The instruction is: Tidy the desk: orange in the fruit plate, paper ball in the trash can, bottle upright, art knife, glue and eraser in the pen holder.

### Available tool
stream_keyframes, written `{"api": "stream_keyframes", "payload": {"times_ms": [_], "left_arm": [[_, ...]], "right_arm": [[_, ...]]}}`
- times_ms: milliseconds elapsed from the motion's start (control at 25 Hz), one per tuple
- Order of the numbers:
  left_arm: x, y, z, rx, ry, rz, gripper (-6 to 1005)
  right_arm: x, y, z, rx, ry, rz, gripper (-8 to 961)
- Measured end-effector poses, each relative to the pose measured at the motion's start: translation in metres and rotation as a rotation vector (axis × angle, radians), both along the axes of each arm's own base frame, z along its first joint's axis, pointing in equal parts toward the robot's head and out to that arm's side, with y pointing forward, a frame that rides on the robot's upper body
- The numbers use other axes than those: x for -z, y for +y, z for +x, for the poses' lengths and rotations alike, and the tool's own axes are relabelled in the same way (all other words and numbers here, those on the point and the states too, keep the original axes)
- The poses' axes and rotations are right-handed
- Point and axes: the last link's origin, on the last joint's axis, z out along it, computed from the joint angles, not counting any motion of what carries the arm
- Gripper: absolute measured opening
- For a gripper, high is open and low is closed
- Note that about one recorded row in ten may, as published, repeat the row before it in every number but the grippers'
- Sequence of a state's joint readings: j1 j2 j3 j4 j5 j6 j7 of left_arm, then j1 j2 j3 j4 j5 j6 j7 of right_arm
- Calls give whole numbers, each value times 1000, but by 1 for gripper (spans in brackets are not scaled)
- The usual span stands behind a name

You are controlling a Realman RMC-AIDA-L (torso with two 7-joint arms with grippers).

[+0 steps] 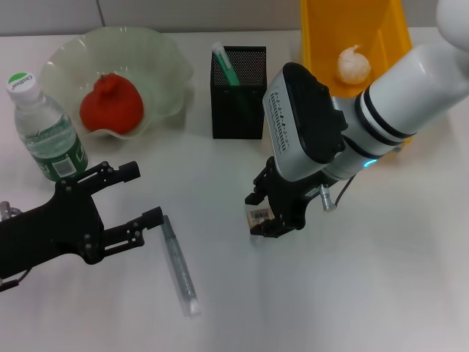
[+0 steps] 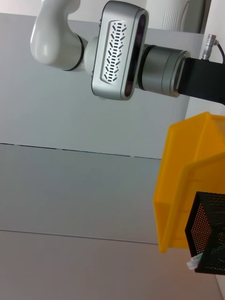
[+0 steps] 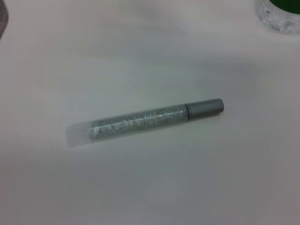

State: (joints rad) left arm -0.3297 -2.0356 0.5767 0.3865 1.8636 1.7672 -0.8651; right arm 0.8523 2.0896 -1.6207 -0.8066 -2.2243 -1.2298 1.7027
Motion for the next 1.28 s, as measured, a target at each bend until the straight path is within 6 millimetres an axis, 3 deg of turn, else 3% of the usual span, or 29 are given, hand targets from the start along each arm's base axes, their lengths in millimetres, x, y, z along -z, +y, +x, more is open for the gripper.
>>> {"api": "stream_keyframes", "payload": {"times_ms": [200, 640, 800, 1000, 1040, 1280], "left_arm": [[0, 0, 0, 0, 0, 0, 800], [0, 0, 0, 1, 0, -1, 800], [0, 0, 0, 1, 0, 0, 800], [0, 0, 0, 1, 0, 0, 799], [0, 0, 0, 1, 0, 0, 799], [0, 0, 0, 1, 0, -3, 799]], "right_arm": [[2, 1, 2, -7, -8, 9, 474], [2, 0, 3, -2, 3, 10, 292], [-7, 3, -8, 35, 93, 28, 256], [-33, 7, -17, 128, 306, 43, 255], [-43, 5, -12, 138, 411, 51, 255], [-50, -7, 8, 184, 647, 92, 255]]}}
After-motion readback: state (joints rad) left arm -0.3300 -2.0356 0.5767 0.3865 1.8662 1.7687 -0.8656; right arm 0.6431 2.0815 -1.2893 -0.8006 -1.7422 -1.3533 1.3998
